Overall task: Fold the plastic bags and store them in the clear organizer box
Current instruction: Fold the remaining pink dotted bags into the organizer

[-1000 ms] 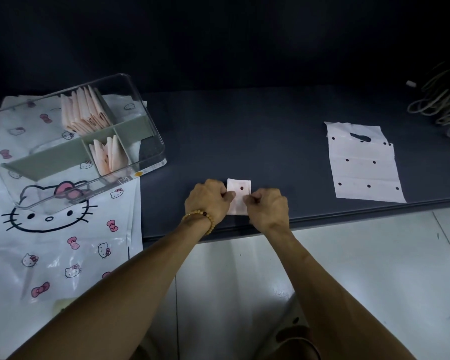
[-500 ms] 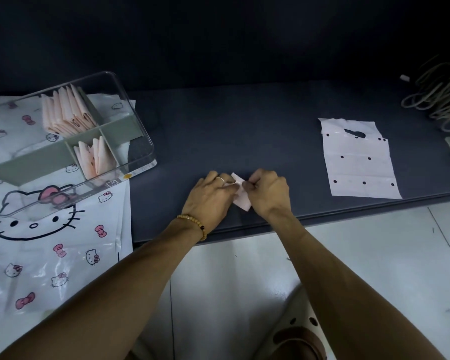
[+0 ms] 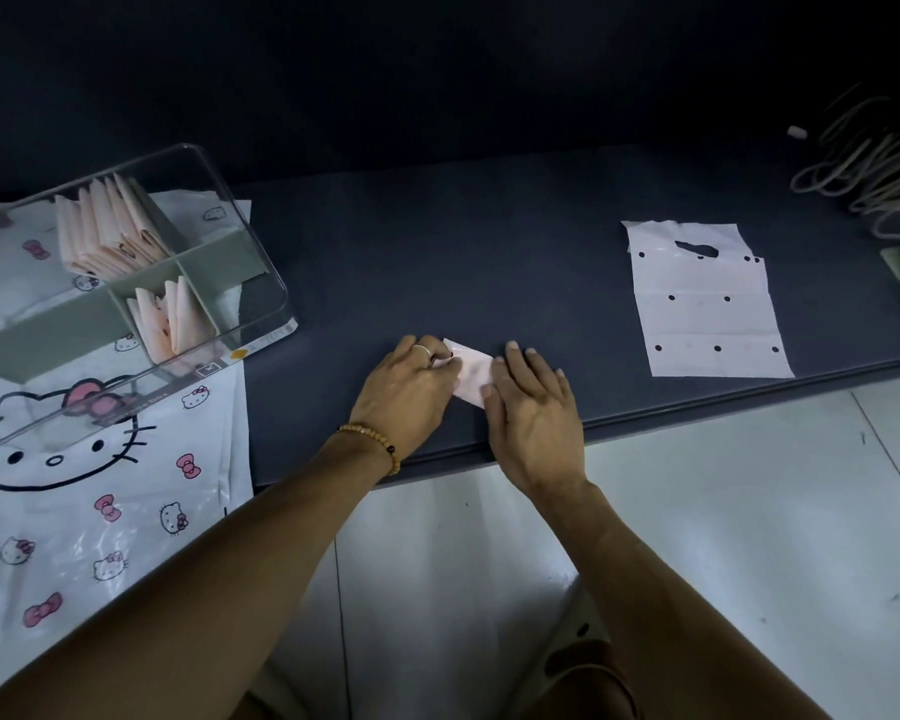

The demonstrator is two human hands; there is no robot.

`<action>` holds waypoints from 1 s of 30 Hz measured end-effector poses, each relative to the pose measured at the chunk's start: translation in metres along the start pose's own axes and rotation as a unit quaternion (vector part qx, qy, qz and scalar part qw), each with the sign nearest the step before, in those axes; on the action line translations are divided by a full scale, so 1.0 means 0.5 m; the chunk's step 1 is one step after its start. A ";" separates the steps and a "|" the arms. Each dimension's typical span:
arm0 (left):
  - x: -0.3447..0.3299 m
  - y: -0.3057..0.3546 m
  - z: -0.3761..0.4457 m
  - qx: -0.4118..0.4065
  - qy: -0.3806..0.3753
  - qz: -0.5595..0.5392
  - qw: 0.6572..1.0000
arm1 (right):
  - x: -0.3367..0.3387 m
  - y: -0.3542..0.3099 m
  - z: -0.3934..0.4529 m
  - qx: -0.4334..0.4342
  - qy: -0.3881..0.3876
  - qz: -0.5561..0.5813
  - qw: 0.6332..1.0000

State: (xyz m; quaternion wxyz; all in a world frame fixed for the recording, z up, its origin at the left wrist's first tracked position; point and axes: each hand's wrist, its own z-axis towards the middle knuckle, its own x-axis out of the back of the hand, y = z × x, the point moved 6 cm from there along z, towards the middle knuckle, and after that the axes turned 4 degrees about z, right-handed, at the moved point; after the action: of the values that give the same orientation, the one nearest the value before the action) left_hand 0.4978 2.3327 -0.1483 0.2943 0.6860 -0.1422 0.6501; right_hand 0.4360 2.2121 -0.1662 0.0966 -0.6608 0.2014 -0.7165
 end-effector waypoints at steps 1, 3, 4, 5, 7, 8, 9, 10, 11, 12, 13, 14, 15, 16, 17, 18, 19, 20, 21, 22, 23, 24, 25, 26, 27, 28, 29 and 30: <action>0.002 0.000 0.001 -0.001 0.003 -0.003 1.000 | -0.006 0.003 0.000 0.004 -0.007 -0.014 1.000; 0.010 -0.004 0.001 0.001 0.014 -0.002 1.000 | -0.011 0.009 -0.003 0.003 -0.007 -0.023 1.000; 0.015 -0.003 0.003 -0.004 0.027 0.009 1.000 | -0.011 0.010 -0.004 0.000 -0.001 -0.024 1.000; 0.019 0.003 0.008 -0.021 0.040 0.028 0.999 | -0.011 0.010 -0.004 -0.001 0.004 -0.024 1.000; 0.014 0.035 0.022 -0.079 0.037 0.064 0.994 | -0.012 0.010 -0.004 -0.001 0.007 -0.026 1.000; 0.004 0.052 0.029 -0.106 0.026 0.065 0.992 | -0.013 0.011 -0.004 0.000 0.005 -0.026 1.000; -0.003 0.062 0.036 -0.114 0.015 0.055 0.992 | -0.013 0.013 -0.003 0.001 0.002 -0.024 1.000; -0.005 0.065 0.042 -0.109 0.011 0.039 0.993 | -0.013 0.014 -0.004 0.003 -0.001 -0.023 1.000; -0.005 0.064 0.044 -0.108 0.017 0.023 0.994 | -0.014 0.014 -0.004 0.004 -0.002 -0.022 1.000; -0.005 0.060 0.042 -0.116 0.030 0.013 0.993 | -0.014 0.016 -0.004 0.005 -0.002 -0.022 1.000; -0.004 0.056 0.039 -0.129 0.047 0.010 0.990 | -0.013 0.017 -0.005 0.003 0.000 -0.022 1.000; -0.003 0.049 0.035 -0.143 0.063 0.016 0.988 | -0.011 0.016 -0.005 0.002 0.002 -0.021 1.000; -0.003 0.039 0.033 -0.153 0.073 0.023 0.985 | -0.010 0.016 -0.004 0.003 0.002 -0.020 1.000; -0.003 0.028 0.033 -0.156 0.078 0.027 0.984 | -0.011 0.015 -0.004 0.004 -0.003 -0.020 1.000; -0.003 0.013 0.033 -0.151 0.081 0.027 0.985 | -0.012 0.015 -0.003 0.005 -0.008 -0.021 1.000; -0.003 -0.004 0.033 -0.142 0.082 0.025 0.986 | -0.013 0.016 -0.003 0.006 -0.011 -0.023 1.000; -0.003 -0.022 0.031 -0.131 0.079 0.023 0.988 | -0.014 0.017 -0.002 0.005 -0.012 -0.024 1.000; -0.003 -0.038 0.028 -0.123 0.074 0.023 0.989 | -0.013 0.016 -0.002 0.005 -0.010 -0.023 1.000; -0.003 -0.051 0.026 -0.117 0.068 0.025 0.990 | -0.012 0.014 -0.002 0.005 -0.006 -0.022 1.000; -0.003 -0.061 0.026 -0.108 0.061 0.027 0.992 | -0.010 0.012 -0.002 0.005 -0.002 -0.020 1.000; -0.003 -0.068 0.027 -0.095 0.053 0.025 0.994 | -0.009 0.011 -0.003 0.006 0.001 -0.018 1.000; -0.003 -0.072 0.031 -0.076 0.044 0.021 0.996 | -0.009 0.010 -0.004 0.005 0.004 -0.017 1.000; -0.004 -0.072 0.034 -0.055 0.036 0.014 0.998 | -0.007 0.010 -0.005 0.005 0.007 -0.016 1.000; -0.005 -0.069 0.038 -0.038 0.029 0.006 0.999 | -0.006 0.009 -0.005 0.007 0.012 -0.015 1.000; -0.005 -0.062 0.042 -0.029 0.024 -0.003 0.999 | -0.005 0.007 -0.005 0.009 0.018 -0.015 1.000; -0.004 -0.049 0.048 -0.031 0.020 -0.014 0.999 | -0.004 0.005 -0.005 0.010 0.023 -0.014 1.000; -0.002 -0.034 0.054 -0.042 0.014 -0.019 0.999 | -0.003 0.005 -0.005 0.012 0.028 -0.013 0.999; 0.000 -0.019 0.061 -0.055 0.009 -0.010 0.998 | -0.003 0.006 -0.005 0.013 0.030 -0.011 0.999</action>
State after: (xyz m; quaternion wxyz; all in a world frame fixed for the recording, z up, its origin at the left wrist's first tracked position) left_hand 0.5281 2.3223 -0.1500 0.3392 0.6644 -0.1689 0.6442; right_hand 0.4334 2.2106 -0.1692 0.0913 -0.6399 0.1875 -0.7396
